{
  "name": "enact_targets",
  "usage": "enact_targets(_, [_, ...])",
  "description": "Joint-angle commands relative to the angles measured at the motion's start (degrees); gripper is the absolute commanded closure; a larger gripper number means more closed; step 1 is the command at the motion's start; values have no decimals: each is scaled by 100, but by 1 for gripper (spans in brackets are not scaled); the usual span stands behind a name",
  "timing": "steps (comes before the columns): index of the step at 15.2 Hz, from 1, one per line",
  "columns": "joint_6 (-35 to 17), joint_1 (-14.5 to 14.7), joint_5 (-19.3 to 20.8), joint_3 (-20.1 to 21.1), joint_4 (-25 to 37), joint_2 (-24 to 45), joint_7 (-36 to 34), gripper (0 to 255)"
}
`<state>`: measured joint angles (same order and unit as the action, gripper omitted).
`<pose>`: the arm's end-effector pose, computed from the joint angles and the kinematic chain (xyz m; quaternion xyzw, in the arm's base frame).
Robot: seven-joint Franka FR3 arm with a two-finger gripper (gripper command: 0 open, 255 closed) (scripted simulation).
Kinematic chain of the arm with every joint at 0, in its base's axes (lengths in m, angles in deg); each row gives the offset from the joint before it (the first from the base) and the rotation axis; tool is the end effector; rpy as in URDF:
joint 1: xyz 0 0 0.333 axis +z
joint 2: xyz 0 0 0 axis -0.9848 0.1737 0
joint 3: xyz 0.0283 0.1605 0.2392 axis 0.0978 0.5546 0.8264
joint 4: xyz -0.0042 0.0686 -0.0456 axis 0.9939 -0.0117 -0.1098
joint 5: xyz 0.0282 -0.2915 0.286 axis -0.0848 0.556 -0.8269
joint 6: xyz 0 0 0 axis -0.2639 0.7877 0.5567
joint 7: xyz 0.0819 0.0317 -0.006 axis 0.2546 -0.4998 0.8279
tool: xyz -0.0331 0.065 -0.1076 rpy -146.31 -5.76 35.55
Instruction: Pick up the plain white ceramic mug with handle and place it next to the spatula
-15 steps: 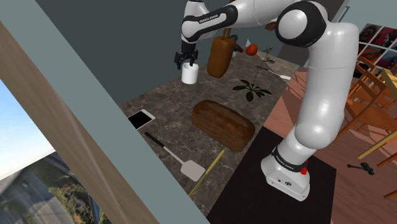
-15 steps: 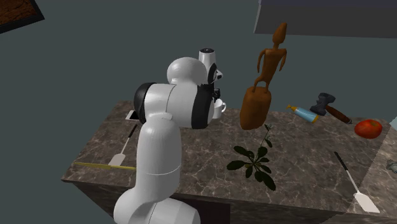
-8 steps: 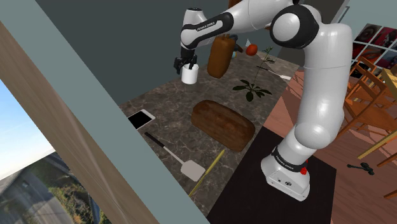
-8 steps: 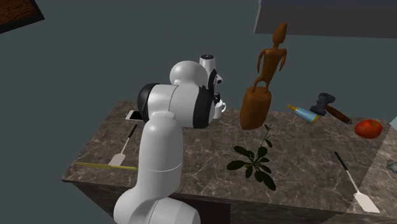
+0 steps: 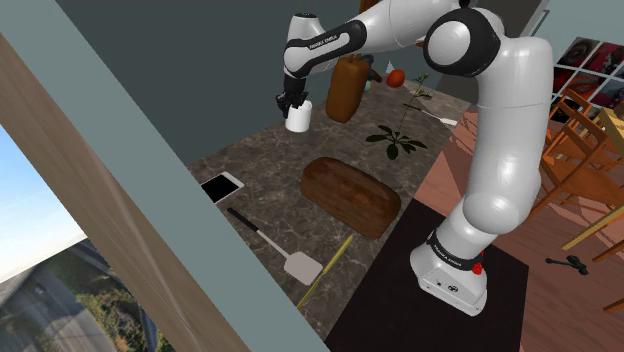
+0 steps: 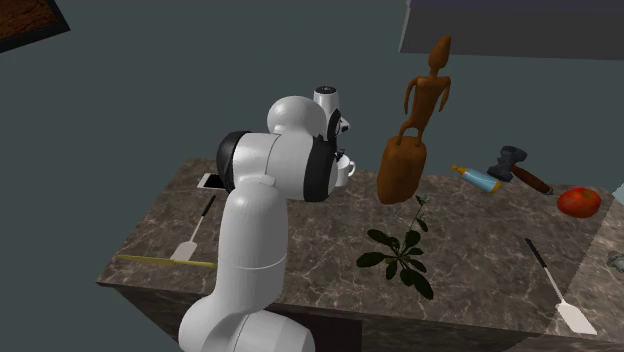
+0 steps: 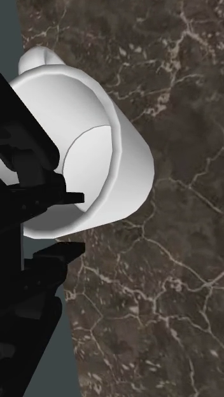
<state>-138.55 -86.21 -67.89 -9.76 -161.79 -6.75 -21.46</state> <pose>0.6904 -0.0609 0.2909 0.9962 -0.0655 0.0563 0.0135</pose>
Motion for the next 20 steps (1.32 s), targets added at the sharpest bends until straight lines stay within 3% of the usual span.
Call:
enact_targets(1, [0,0,0,0,0,0,0,255])
enact_targets(8, [-1,0,0,0,0,1,0,255])
enact_targets(20, [772,-3,-26,11,440,-334,31,255])
